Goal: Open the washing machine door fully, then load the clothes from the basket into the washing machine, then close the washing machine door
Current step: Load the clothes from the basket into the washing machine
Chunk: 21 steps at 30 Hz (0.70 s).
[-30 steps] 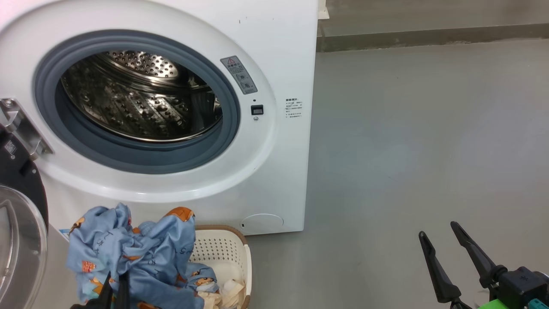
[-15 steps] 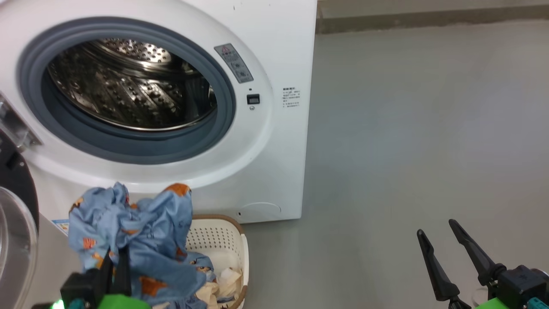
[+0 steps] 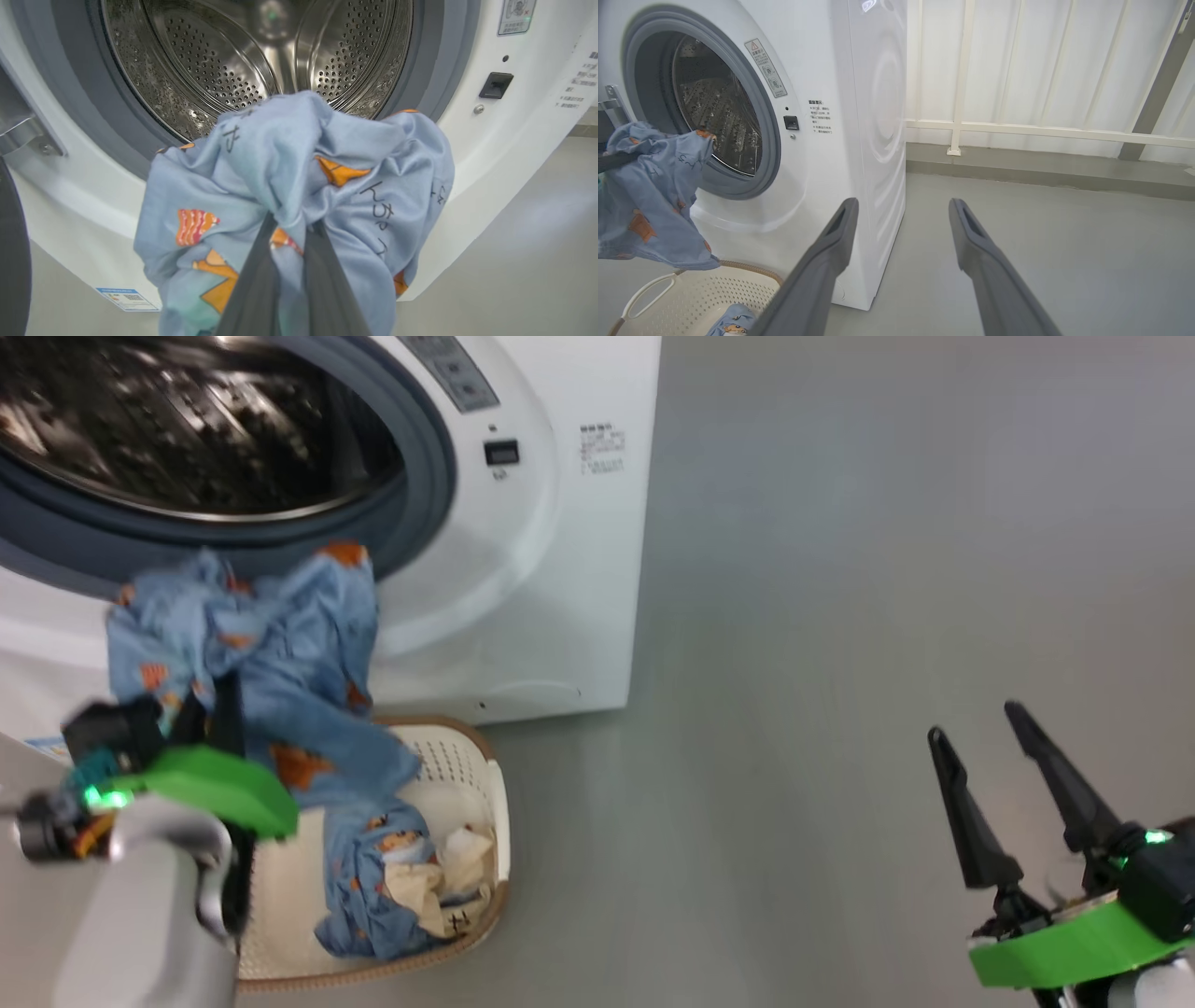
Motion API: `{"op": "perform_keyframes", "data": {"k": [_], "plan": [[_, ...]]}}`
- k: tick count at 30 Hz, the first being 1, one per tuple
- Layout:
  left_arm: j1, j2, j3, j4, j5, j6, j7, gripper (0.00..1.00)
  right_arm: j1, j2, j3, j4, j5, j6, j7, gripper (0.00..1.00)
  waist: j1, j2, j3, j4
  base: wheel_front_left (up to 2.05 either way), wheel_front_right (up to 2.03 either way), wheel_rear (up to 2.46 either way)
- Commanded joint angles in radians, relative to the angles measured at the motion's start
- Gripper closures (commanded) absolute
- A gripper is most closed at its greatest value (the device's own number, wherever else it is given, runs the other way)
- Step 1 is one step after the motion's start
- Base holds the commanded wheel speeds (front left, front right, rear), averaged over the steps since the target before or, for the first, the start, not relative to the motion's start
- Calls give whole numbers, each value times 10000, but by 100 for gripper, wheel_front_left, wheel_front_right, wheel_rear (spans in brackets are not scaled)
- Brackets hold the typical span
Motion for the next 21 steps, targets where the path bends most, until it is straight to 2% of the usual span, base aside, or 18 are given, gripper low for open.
{"op": "perform_keyframes", "data": {"k": [1,9,21], "plan": [[-901,483,366,137,-97,-138,98,100,-368,-191,105,-373,58,16,-46,0,-2,0,1316,-484,0,0,0],[-3674,1148,500,1423,-751,-677,1718,100,-1239,-21,66,-679,101,16,-46,0,-2,0,2971,-896,0,0,0],[-6830,2880,647,1482,-954,-801,4037,100,-2080,159,266,-709,257,16,-46,0,-2,0,4449,-1528,0,0,0]]}}
